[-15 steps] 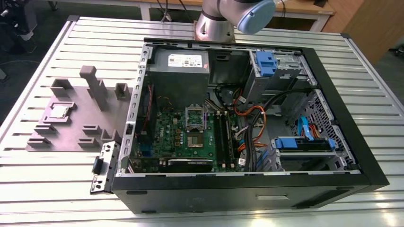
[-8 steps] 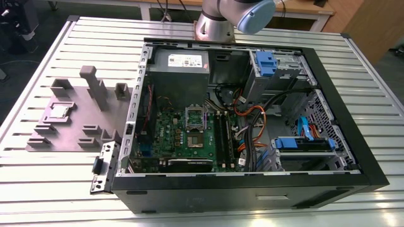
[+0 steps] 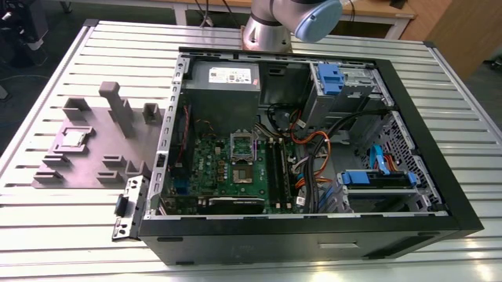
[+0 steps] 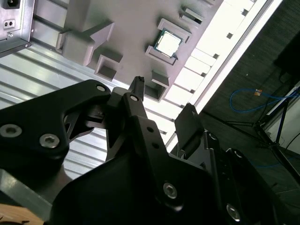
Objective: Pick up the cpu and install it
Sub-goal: 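Pick up the cpu and move it towards the insertion slot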
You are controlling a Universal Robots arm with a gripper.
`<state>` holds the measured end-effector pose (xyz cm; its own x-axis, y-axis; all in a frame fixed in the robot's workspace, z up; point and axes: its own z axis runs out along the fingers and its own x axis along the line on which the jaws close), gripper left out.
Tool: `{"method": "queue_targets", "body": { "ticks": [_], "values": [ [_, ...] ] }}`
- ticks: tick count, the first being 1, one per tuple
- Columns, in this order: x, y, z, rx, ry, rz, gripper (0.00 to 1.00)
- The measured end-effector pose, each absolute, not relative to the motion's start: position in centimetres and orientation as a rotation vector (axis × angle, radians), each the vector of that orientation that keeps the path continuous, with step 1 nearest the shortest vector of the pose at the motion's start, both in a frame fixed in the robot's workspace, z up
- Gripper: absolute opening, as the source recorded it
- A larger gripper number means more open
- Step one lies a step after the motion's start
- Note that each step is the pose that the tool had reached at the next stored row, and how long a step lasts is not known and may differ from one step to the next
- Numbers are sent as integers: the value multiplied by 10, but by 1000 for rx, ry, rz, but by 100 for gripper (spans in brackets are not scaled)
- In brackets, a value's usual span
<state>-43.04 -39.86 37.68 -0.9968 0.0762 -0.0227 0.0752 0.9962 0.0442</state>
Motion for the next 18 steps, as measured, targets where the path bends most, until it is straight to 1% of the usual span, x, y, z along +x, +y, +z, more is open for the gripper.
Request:
{"method": "queue_targets", "body": {
  "ticks": [11, 18],
  "values": [
    [-431, -399, 368, 85, 3122, 68, 53],
    [-432, -400, 355, 11, 3145, 68, 53]
  ]
}}
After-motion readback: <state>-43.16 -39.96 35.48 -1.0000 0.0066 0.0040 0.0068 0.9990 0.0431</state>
